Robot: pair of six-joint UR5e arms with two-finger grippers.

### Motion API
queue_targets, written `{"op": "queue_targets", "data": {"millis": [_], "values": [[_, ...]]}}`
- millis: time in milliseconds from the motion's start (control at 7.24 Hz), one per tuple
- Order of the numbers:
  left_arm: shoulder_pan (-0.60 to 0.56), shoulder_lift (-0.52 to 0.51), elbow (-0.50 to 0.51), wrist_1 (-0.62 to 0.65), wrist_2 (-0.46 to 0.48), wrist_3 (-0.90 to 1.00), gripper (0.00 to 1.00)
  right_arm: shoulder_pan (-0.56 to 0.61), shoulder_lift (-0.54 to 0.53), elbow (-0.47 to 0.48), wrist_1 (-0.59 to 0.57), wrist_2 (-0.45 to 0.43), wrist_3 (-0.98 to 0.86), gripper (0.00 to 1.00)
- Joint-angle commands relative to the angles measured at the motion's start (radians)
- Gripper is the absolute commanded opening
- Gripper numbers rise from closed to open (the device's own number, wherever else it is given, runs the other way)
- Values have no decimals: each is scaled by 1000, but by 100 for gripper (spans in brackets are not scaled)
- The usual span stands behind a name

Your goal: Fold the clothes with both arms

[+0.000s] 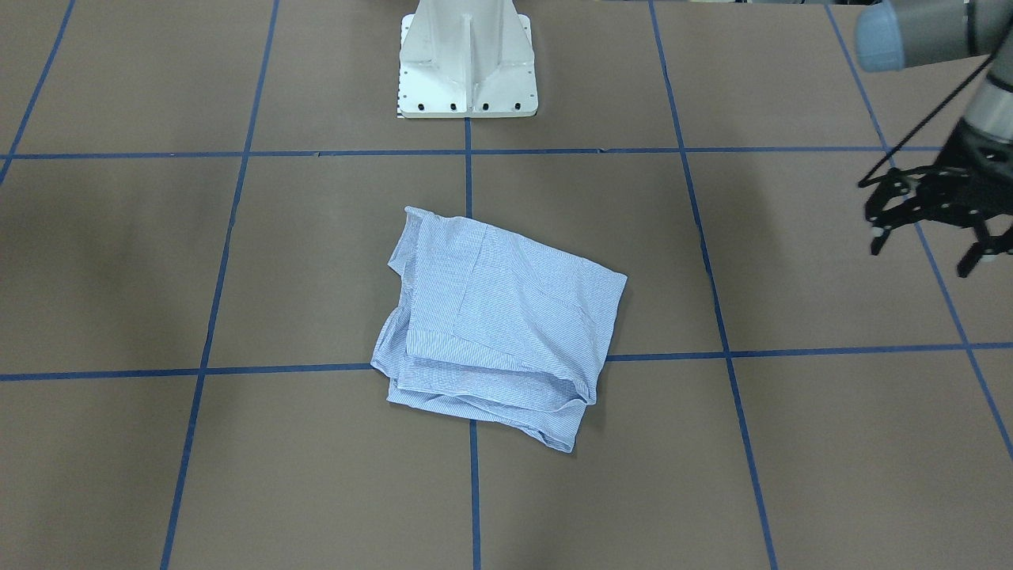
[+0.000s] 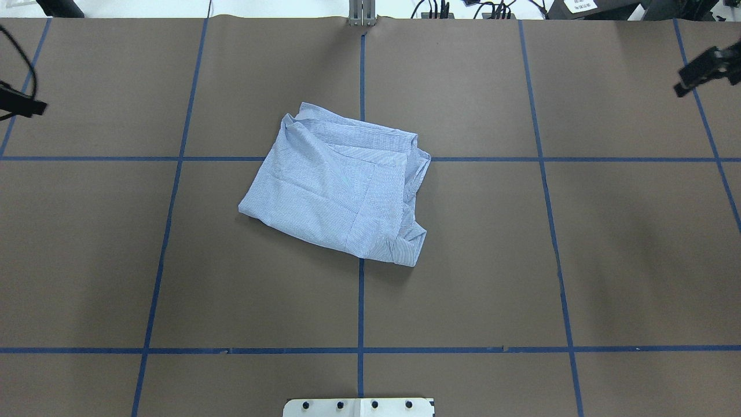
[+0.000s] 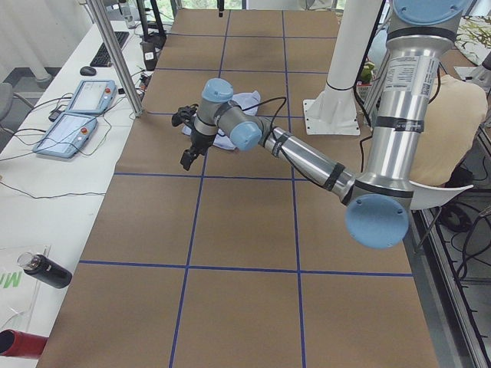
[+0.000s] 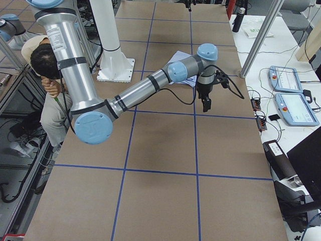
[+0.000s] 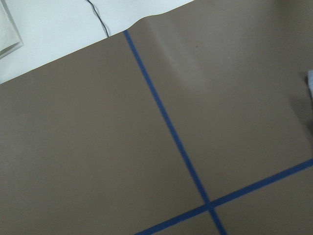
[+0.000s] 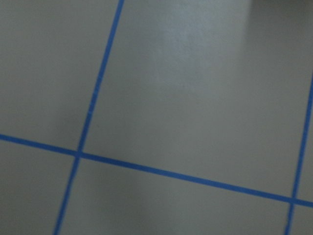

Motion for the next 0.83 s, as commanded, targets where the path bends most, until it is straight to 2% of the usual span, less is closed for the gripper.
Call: {"op": "queue_targets", "data": {"millis": [0,138,276,414,691], "values": [[-181,164,10,7,-102,130,100,153,-216,10,3,59,-261,100],[-194,171,111,13,-115,137,100,155,-282,7,8,53,-264,100],[-270,171,126,51,-151,130,100,155,-288,-1,8,52,-250,100],[-278,171,142,162,-194,137,100,155,-295,-10,6,55,-248,100],[-286,224,124,308,-202,148,100,158,-312,-12,3,61,-247,100]]}}
